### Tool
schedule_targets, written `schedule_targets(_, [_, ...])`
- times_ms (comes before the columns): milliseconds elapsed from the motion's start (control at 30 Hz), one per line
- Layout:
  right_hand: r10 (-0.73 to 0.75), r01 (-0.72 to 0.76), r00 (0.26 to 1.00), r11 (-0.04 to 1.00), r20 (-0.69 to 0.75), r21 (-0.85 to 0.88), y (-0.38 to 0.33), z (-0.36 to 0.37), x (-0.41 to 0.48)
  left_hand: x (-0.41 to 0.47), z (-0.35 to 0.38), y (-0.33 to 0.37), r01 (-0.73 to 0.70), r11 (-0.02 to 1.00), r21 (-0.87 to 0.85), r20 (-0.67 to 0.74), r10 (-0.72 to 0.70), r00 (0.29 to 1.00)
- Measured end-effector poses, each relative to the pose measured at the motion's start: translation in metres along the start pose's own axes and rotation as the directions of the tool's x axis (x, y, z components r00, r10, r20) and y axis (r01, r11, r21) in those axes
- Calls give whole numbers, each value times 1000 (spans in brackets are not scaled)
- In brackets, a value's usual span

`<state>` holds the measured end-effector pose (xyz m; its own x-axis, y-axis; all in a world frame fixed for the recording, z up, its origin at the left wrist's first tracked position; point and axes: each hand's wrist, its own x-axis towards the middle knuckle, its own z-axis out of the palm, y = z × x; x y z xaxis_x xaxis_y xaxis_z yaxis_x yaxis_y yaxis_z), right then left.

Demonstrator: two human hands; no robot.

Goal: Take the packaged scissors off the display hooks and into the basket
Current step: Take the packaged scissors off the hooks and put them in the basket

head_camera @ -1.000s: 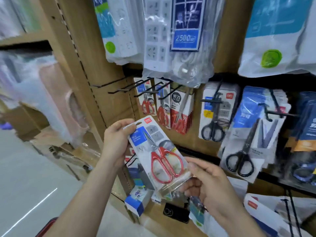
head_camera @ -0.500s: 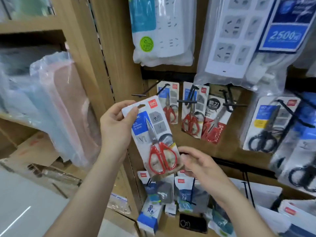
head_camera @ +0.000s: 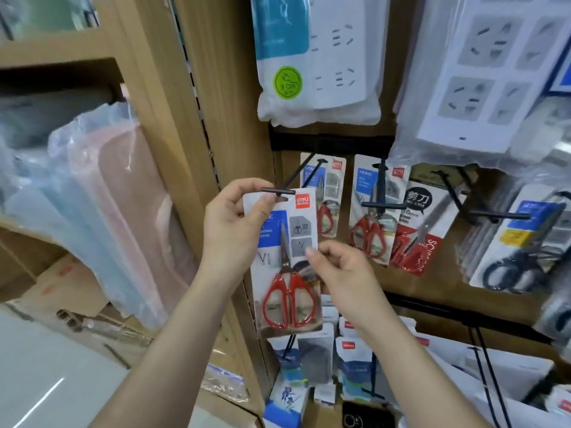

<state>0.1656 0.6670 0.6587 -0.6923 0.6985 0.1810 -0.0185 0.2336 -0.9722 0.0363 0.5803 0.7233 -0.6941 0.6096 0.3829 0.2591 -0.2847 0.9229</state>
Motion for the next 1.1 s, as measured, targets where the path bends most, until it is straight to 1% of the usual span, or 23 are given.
schedule_targets(67, [27, -27, 1000, 1000, 5, -7, 1, 2, 6, 5, -1, -1, 41, 999, -28, 21, -40, 999])
schedule_targets(233, [30, -30, 999, 998, 13, 46, -2, 4, 8, 13, -1, 2, 67, 998, 13, 126, -68, 990])
schedule_targets(367, [15, -14, 1000, 999, -10, 50, -1, 0, 6, 16, 4, 2, 77, 996, 36, 129, -81, 988])
schedule_targets(500, [-20, 22, 999, 999, -46, 46, -2, 1, 5, 16, 3, 0, 136, 990, -25, 119, -132, 984])
schedule_targets(567, [-34, 36, 998, 998, -54, 43, -2, 1, 3, 17, 1, 1, 160, 986, -41, 144, -153, 978])
schedule_targets(600, [-38, 40, 998, 998, -50, 40, -1, 1, 2, 18, 0, 0, 163, 986, -39, 157, -155, 975])
schedule_targets(700, [-51, 53, 998, 998, -46, 37, 0, 2, 0, 23, -2, 3, 118, 992, 51, 195, -126, 973])
schedule_targets(767, [-56, 58, 998, 997, -42, 49, 1, 2, 0, 26, -2, 5, 107, 992, 74, 223, -121, 967])
schedule_targets(800, [-53, 55, 998, 996, -38, 64, 3, 1, 1, 29, -3, 4, 125, 990, 71, 230, -138, 963])
schedule_targets(867, [-39, 40, 999, 994, -17, 105, 3, 0, 2, 34, -5, 2, 207, 978, 40, 245, -210, 946])
schedule_targets(933, [-54, 54, 999, 993, -11, 102, 2, 1, 0, 39, -7, 0, 265, 964, 10, 250, -259, 933])
schedule_targets(967, [-67, 68, 998, 994, -17, 83, 4, 1, 0, 40, -6, -1, 256, 966, 16, 248, -252, 935])
schedule_targets(1033, [-56, 57, 998, 997, -20, 43, 10, 1, 0, 40, -1, -2, 146, 984, 100, 209, -164, 964])
schedule_targets(1100, [31, -33, 999, 997, 41, 67, 20, 0, -1, 40, 8, -5, 13, 978, 208, 137, -42, 990])
